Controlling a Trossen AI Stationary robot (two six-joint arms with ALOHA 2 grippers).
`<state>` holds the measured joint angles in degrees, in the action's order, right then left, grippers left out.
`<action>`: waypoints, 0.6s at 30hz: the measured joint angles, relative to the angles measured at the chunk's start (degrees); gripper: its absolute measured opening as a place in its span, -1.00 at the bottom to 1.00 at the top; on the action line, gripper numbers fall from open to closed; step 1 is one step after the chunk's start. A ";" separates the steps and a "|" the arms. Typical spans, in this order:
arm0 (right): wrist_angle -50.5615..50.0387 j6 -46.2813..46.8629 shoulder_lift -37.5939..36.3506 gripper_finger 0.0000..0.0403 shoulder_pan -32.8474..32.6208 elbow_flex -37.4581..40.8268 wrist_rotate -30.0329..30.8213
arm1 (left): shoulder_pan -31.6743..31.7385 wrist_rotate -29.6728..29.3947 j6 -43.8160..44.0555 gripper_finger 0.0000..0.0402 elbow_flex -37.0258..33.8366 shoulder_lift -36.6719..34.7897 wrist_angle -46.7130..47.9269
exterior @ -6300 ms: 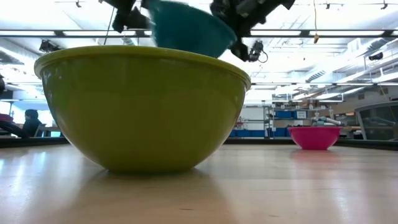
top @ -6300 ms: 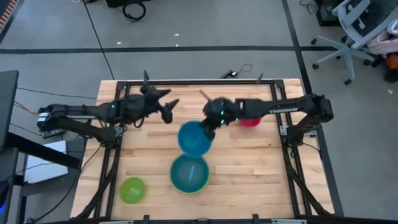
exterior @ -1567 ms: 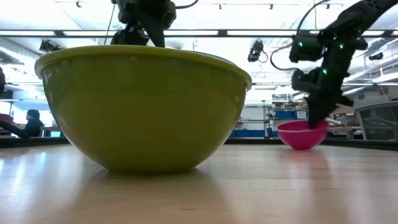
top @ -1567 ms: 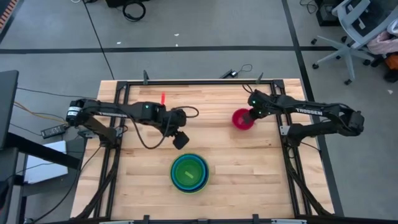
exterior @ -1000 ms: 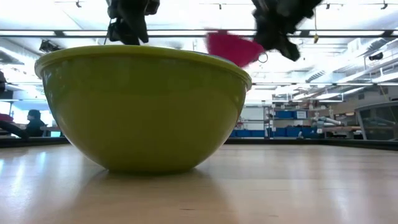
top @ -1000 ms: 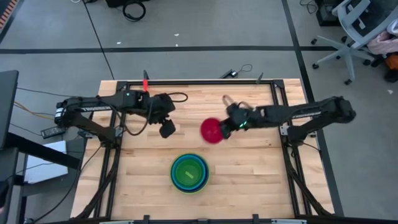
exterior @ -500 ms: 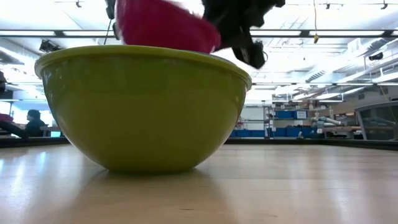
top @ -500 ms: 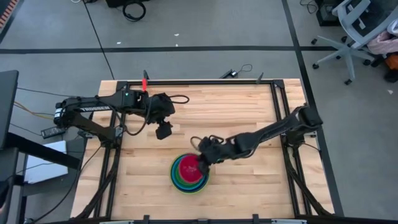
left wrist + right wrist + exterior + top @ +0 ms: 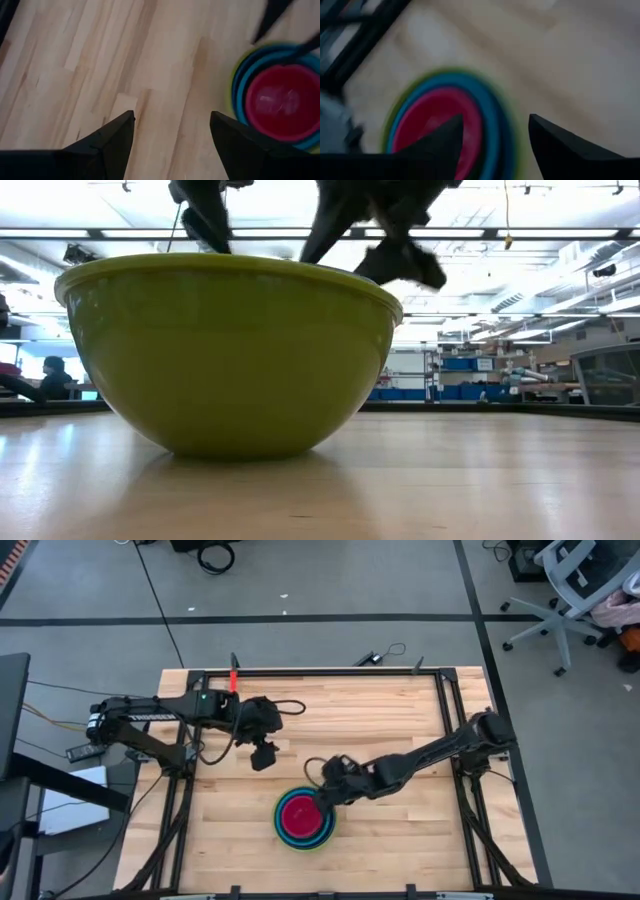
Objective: Nest bowls inside each other
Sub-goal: Return to Home Position
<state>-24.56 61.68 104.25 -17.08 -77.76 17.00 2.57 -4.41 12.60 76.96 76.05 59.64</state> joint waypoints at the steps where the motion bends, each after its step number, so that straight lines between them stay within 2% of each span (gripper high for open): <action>1: -1.86 0.16 -1.55 0.14 0.00 0.00 2.68 | 0.00 0.06 0.29 0.29 -0.05 0.00 -2.72; 3: -5.33 -1.05 -5.20 0.16 0.17 0.00 7.32 | 0.04 2.27 0.51 0.23 -0.15 -1.53 -11.61; 5: -5.94 -5.33 -9.36 0.16 0.82 0.00 8.62 | 0.48 6.72 -1.31 0.14 -0.09 -4.35 -22.64; 7: -5.34 -11.95 -13.76 0.13 1.76 0.00 8.11 | 1.71 8.89 -3.91 0.04 0.21 -7.48 -31.40; 10: -2.53 -26.34 -20.33 0.03 3.25 -0.09 4.35 | 3.64 6.87 -8.05 -0.13 0.12 -10.62 -36.10; 12: -1.08 -35.53 -23.67 -0.13 4.54 -0.14 0.00 | 3.73 4.35 -9.61 -0.26 -0.52 -12.59 -35.09; 14: -1.93 -40.40 -26.19 -0.38 5.54 -0.09 -2.22 | 2.56 3.90 -10.28 -0.41 -2.96 -15.13 -37.58; 17: -3.30 -42.37 -30.00 -0.86 7.03 -0.01 -5.81 | 0.76 3.21 -9.67 -0.64 -11.44 -19.33 -44.47; 18: -3.19 -42.42 -31.40 -0.92 7.49 0.04 -8.01 | 0.25 2.84 -9.06 -0.72 -14.91 -20.77 -48.34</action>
<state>-27.75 19.26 72.85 -9.59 -77.71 8.99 2.82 -1.57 3.54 62.04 55.28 11.30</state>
